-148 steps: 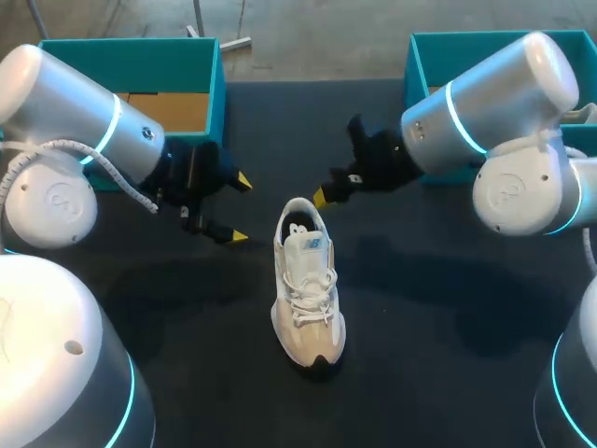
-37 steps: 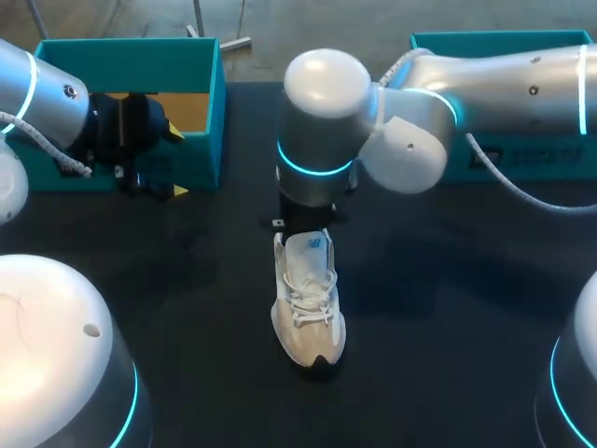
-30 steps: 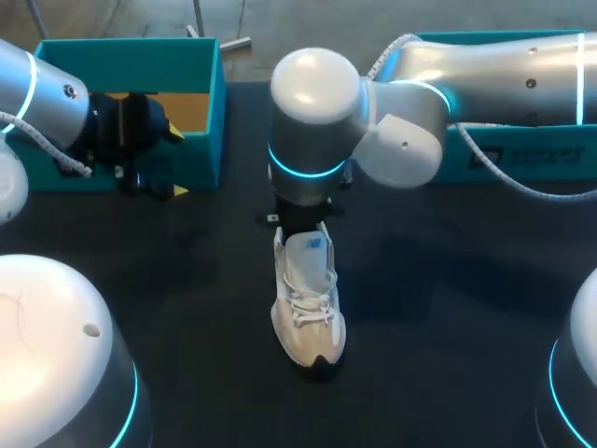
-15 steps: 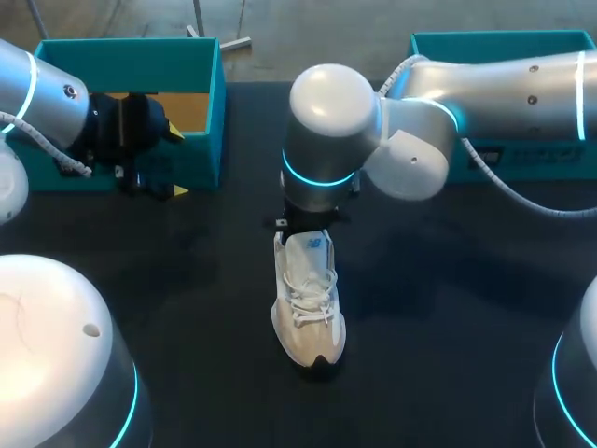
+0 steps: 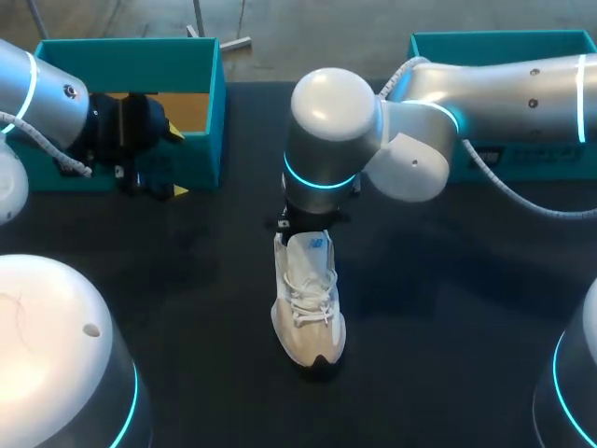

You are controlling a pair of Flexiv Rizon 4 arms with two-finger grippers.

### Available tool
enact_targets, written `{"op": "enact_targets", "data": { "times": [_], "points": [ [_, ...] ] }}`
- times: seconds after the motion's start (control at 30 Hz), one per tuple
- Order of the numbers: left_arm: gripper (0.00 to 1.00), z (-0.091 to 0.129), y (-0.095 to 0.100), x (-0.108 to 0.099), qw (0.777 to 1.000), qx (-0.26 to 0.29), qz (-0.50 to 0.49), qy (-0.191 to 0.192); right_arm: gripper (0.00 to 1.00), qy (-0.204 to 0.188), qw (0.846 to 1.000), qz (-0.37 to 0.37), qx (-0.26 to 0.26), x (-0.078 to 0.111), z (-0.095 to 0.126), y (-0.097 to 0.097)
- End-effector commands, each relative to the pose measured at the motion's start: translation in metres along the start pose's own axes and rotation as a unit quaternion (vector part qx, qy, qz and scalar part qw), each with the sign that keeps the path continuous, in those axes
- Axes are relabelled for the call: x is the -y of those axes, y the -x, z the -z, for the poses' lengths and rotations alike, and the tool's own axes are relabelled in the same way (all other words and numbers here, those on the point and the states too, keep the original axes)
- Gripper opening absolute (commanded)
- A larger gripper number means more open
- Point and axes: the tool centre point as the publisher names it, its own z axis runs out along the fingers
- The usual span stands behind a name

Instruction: Take the shoe out of the shoebox, open the shoe tongue, remove and reinsert the insole, then place the shoe into the shoebox

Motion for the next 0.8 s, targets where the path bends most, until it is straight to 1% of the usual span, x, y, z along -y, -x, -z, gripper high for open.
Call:
{"op": "enact_targets", "data": {
  "times": [0.03, 0.3, 0.33, 0.43, 0.63, 0.7, 0.8],
  "points": [
    [1.00, 0.000, 0.000, 0.000, 1.000, 0.000, 0.000, 0.002, 0.00, 0.006, 1.000, 0.004, 0.011, -0.002, 0.011, 0.001],
    [1.00, 0.000, 0.000, 0.000, 1.000, 0.000, 0.000, 0.002, 0.00, 0.017, 1.000, 0.012, 0.008, -0.014, -0.002, 0.006],
    [1.00, 0.000, 0.000, 0.000, 1.000, 0.000, 0.000, 0.002, 0.00, 0.022, 1.000, 0.010, 0.004, -0.015, -0.004, 0.006],
    [1.00, 0.000, 0.000, 0.000, 1.000, 0.000, 0.000, 0.002, 0.00, 0.021, 1.000, 0.010, 0.006, -0.014, -0.009, 0.006],
    [1.00, 0.000, 0.000, 0.000, 1.000, 0.000, 0.000, 0.002, 0.00, -0.001, 1.000, 0.010, 0.006, -0.007, -0.019, 0.008],
    [1.00, 0.000, 0.000, 0.000, 1.000, 0.000, 0.000, 0.002, 0.00, -0.003, 1.000, 0.012, 0.009, -0.006, -0.018, 0.006],
    [1.00, 0.000, 0.000, 0.000, 1.000, 0.000, 0.000, 0.002, 0.00, -0.007, 1.000, 0.015, 0.019, -0.006, -0.011, 0.003]
  ]
}}
